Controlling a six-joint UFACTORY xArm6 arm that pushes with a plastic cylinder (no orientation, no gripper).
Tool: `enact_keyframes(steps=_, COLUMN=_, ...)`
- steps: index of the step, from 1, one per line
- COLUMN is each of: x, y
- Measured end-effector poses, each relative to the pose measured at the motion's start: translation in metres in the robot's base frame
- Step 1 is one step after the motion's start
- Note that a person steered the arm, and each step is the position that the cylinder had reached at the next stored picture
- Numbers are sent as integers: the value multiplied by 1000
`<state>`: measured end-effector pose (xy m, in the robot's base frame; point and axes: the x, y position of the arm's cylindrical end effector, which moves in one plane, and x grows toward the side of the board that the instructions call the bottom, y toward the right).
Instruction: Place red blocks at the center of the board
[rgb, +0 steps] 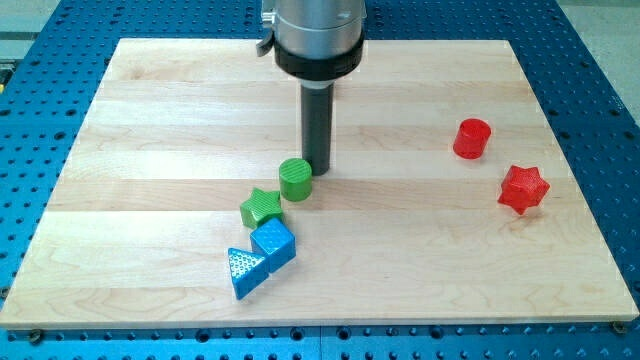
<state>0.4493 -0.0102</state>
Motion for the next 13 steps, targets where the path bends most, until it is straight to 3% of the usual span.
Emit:
enact_keyframes(steps=1, x=24, y=-21)
enact_keyframes(steps=2, x=-5, y=-10)
enact_keyframes(steps=4, x=-126, y=132)
enact_keyframes(steps=5, x=-88, y=217)
enact_keyframes(steps=6, x=-23, y=265)
enact_keyframes(steps=7, x=-18, y=245)
enact_keyframes(steps=9, x=-65, y=184)
enact_keyframes(steps=10, x=-67, y=58)
enact_keyframes(steps=11, x=-64, y=19)
enact_keyframes(steps=12, x=-66, y=72)
enact_keyframes(steps=13, x=-13, y=64)
